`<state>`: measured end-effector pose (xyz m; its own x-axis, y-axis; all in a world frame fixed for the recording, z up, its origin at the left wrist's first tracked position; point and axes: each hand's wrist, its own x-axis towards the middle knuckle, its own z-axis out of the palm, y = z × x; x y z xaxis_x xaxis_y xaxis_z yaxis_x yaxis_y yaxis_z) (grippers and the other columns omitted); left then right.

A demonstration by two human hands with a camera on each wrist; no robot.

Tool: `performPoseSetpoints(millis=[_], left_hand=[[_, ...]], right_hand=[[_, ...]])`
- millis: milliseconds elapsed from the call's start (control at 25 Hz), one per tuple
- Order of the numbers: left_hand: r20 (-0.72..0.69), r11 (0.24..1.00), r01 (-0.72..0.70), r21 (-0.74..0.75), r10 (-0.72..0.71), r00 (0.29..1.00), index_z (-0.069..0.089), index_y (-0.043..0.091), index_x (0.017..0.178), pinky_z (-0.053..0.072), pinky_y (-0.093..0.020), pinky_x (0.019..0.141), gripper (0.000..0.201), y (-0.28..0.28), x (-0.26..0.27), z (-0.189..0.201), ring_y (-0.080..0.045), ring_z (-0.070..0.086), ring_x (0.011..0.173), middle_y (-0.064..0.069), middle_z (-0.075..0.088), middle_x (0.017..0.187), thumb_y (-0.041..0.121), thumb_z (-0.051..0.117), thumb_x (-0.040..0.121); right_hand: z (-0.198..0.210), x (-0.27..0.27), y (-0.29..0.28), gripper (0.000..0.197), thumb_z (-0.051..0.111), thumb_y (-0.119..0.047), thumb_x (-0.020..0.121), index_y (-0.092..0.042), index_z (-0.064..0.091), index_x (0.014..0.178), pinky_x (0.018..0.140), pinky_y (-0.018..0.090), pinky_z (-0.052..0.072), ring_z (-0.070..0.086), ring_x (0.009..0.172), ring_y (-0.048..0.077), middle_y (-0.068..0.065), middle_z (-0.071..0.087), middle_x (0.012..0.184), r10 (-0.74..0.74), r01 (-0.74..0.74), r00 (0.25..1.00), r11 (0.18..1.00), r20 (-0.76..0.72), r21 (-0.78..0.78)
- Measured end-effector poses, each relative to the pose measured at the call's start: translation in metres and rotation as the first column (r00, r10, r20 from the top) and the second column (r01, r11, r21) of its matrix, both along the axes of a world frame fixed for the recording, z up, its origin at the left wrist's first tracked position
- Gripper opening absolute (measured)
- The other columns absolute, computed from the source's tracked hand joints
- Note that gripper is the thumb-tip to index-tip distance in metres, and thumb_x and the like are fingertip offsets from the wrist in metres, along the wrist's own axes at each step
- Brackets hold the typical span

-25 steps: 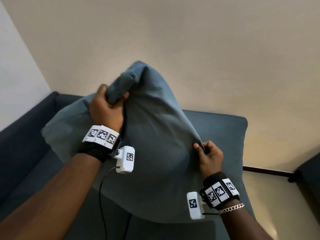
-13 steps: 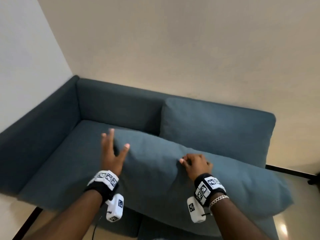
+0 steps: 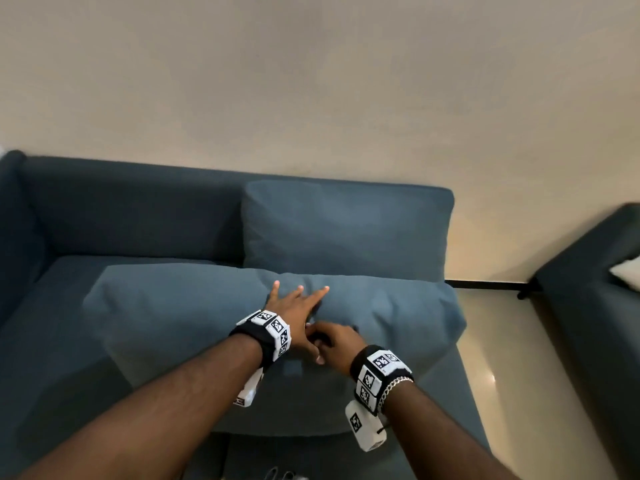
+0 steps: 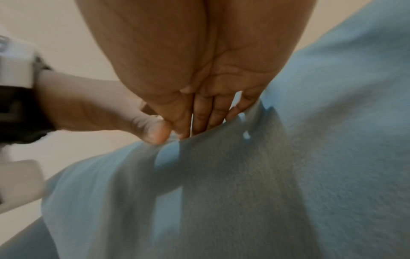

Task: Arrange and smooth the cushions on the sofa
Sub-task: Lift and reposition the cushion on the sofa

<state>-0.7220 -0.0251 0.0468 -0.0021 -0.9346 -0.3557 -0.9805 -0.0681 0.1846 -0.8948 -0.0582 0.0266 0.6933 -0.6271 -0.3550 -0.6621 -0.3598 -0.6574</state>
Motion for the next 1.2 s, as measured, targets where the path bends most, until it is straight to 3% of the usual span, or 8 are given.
performPoseSetpoints(millis=[80, 160, 280, 440, 600, 800, 960, 1200], left_hand=[[0.039, 1.000, -0.008, 0.025, 0.007, 0.999, -0.002, 0.049, 0.158, 0.019, -0.066, 0.118, 0.142, -0.005, -0.019, -0.004, -0.028, 0.038, 0.144, 0.003, 0.042, 0.151, 0.091, 0.072, 0.043], [0.086, 0.994, -0.107, 0.011, 0.106, 0.991, 0.014, 0.049, 0.156, 0.030, -0.063, 0.112, 0.130, -0.006, -0.034, -0.008, -0.027, 0.037, 0.140, 0.003, 0.041, 0.148, 0.102, 0.056, 0.045], [0.146, 0.962, -0.262, 0.083, 0.248, 0.958, 0.039, 0.039, 0.143, 0.036, -0.059, 0.102, 0.103, -0.013, -0.049, -0.004, -0.030, 0.037, 0.138, 0.000, 0.047, 0.146, 0.102, 0.042, 0.062], [0.230, 0.966, -0.241, 0.092, 0.215, 0.949, 0.066, 0.031, 0.120, 0.039, -0.051, 0.105, 0.047, -0.029, -0.072, 0.003, -0.027, 0.051, 0.129, -0.002, 0.066, 0.130, 0.067, 0.043, 0.100], [0.169, 0.943, -0.268, -0.199, 0.302, 0.938, 0.056, 0.029, 0.082, 0.047, -0.040, 0.087, 0.042, -0.030, -0.055, 0.063, -0.027, 0.063, 0.108, 0.000, 0.071, 0.102, 0.064, 0.043, 0.101], [-0.270, 0.793, -0.364, -0.489, 0.259, 0.927, 0.067, 0.021, 0.079, 0.047, -0.036, 0.064, 0.048, -0.003, -0.023, 0.141, -0.021, 0.064, 0.071, 0.003, 0.066, 0.069, 0.063, 0.051, 0.094], [-0.683, 0.590, -0.556, -0.586, 0.010, 0.730, 0.070, 0.021, 0.073, 0.040, -0.024, 0.056, 0.042, 0.023, -0.011, 0.171, -0.001, 0.049, 0.058, 0.011, 0.060, 0.061, 0.057, 0.057, 0.089], [-0.708, 0.651, -0.586, -0.483, 0.104, 0.699, 0.062, 0.017, 0.067, 0.042, -0.036, 0.062, 0.055, 0.065, 0.040, 0.131, -0.001, 0.055, 0.058, 0.006, 0.065, 0.063, 0.066, 0.049, 0.088]], right_hand=[[-0.002, -0.036, -0.015, 0.020, 0.070, -0.013, 0.091, -0.020, 0.077, 0.109, 0.091, 0.035, 0.057, 0.073, 0.094, 0.019, 0.002, 0.078, 0.101, -0.256, 0.277, 0.936, 0.960, 0.242, -0.053], [-0.005, -0.091, -0.044, 0.028, 0.079, -0.017, 0.085, -0.017, 0.071, 0.111, 0.095, 0.050, 0.055, 0.066, 0.102, 0.029, 0.008, 0.067, 0.114, -0.626, 0.747, 0.646, 0.636, 0.438, -0.193], [-0.015, -0.179, -0.078, 0.080, 0.089, -0.044, 0.074, -0.018, 0.053, 0.140, 0.109, 0.054, 0.041, 0.046, 0.132, 0.044, 0.016, 0.045, 0.145, -0.932, 0.947, 0.318, 0.301, 0.177, -0.114], [-0.040, -0.215, -0.088, 0.045, 0.080, -0.042, 0.086, -0.002, 0.069, 0.104, 0.081, 0.035, 0.048, 0.062, 0.093, 0.031, 0.018, 0.071, 0.102, -0.877, 0.858, 0.436, 0.473, 0.200, 0.202], [0.003, -0.195, -0.101, 0.050, 0.073, -0.036, 0.093, 0.000, 0.049, 0.067, 0.062, 0.035, 0.034, 0.041, 0.066, 0.024, 0.006, 0.045, 0.061, -0.781, 0.886, 0.366, 0.458, 0.506, 0.067], [0.171, -0.163, -0.104, 0.050, 0.077, -0.030, 0.092, -0.010, 0.044, 0.061, 0.055, 0.025, 0.033, 0.032, 0.056, 0.006, 0.000, 0.038, 0.059, -0.459, 0.836, 0.294, 0.548, 0.839, 0.007], [0.319, -0.110, -0.068, 0.048, 0.081, -0.029, 0.086, 0.004, 0.053, 0.066, 0.055, 0.030, 0.031, 0.034, 0.061, 0.013, 0.005, 0.041, 0.062, -0.127, 0.785, 0.170, 0.617, 0.977, -0.056], [0.362, 0.019, 0.012, 0.042, 0.075, -0.052, 0.084, -0.026, 0.047, 0.068, 0.058, 0.032, 0.027, 0.043, 0.066, 0.017, -0.009, 0.038, 0.055, -0.011, 0.643, 0.660, 0.527, 0.751, -0.557]])
